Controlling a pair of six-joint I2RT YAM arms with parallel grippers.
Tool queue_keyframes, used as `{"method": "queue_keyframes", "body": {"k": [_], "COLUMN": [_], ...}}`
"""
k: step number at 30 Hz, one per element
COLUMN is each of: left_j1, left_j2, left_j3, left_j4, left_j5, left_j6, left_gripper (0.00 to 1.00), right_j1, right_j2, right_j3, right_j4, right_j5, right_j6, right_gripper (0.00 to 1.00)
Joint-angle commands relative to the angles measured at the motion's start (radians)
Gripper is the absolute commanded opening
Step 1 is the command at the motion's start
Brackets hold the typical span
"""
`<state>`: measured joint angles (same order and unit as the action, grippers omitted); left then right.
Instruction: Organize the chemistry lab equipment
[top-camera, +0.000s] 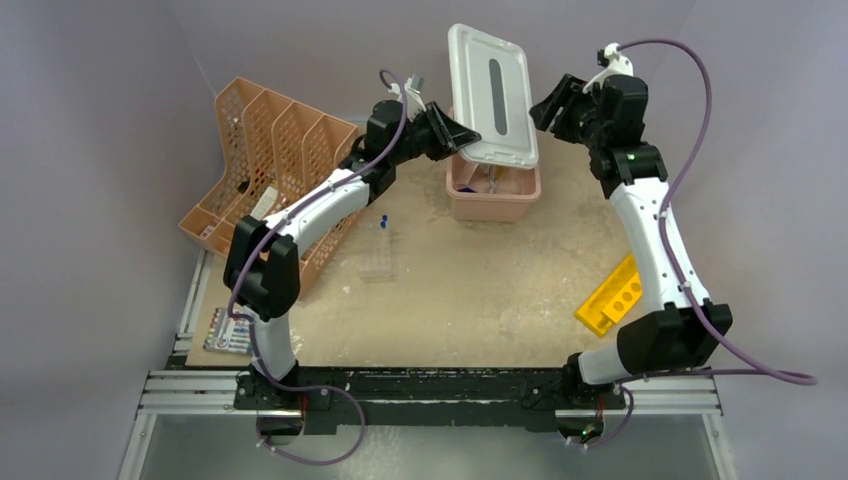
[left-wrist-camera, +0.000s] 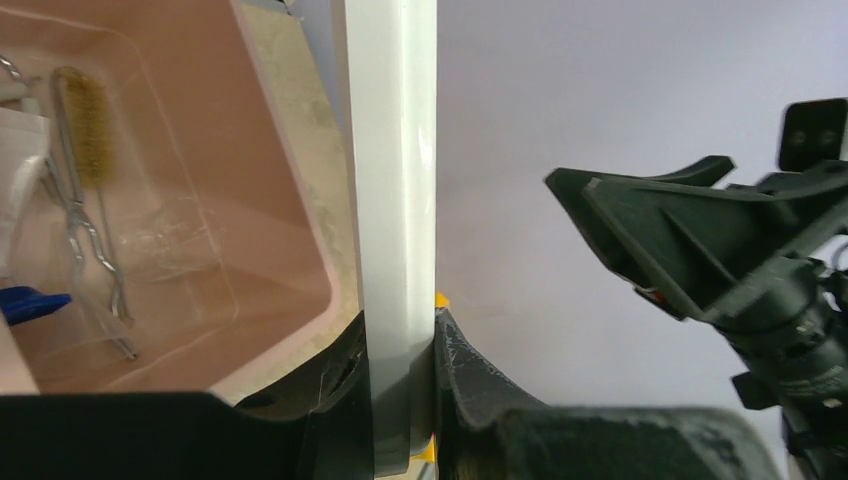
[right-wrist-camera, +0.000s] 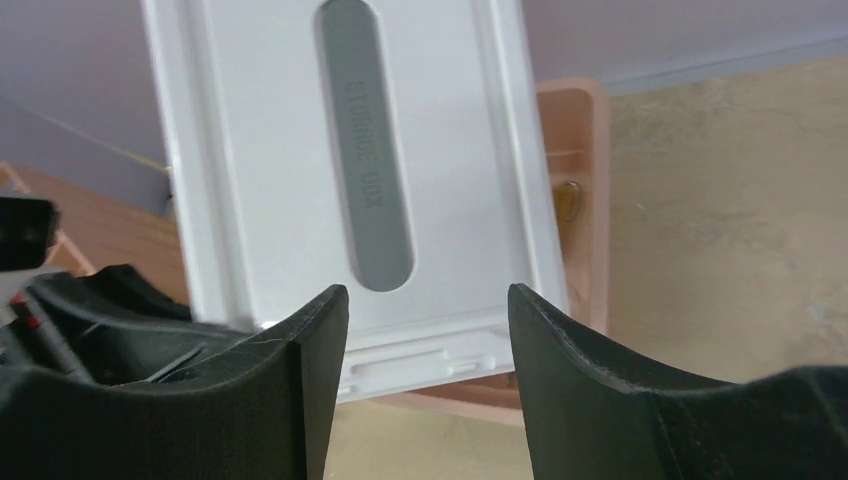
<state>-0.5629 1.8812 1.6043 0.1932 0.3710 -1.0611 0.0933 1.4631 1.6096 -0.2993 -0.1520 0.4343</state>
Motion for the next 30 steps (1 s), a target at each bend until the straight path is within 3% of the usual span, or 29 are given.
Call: {"method": "queue_keyframes", "body": {"k": [1, 11, 21, 27, 30], "left_j1": [-0.009, -0.005, 0.015, 0.036, 0.054], "left_j2": [-0.027, 0.024, 0.065, 0.093, 0.094], "left_j3": [0.007, -0.008, -0.026, 0.003, 0.025], "left_j4": [0.156, 0.095, 0.002, -0.125, -0.189], "left_j5": [0.071, 0.080, 0.093, 0.121, 0.097], "left_j6": [-0.104, -0.214, -0.134, -0.089, -0.058], "left_gripper": [0.00, 0.00, 0.00, 0.19, 0.24], "right_j1": [-0.002, -0.001, -0.001, -0.001, -0.001], "right_j2": [-0.023, 0.072, 0.151, 0.208, 0.227], "right_j3": [-0.052, -0.070, -0.092, -0.097, -0.112], "right_j4": [-0.002, -0.096, -0.123, -0.143, -0.127], "right_j5": [0.192, 0.325, 0.312, 0.291, 0.276], "right_j6": [-0.040, -0.032, -0.045, -0.060, -0.069], "right_gripper": [0.62, 0.60, 0.52, 0.52, 0.52]}}
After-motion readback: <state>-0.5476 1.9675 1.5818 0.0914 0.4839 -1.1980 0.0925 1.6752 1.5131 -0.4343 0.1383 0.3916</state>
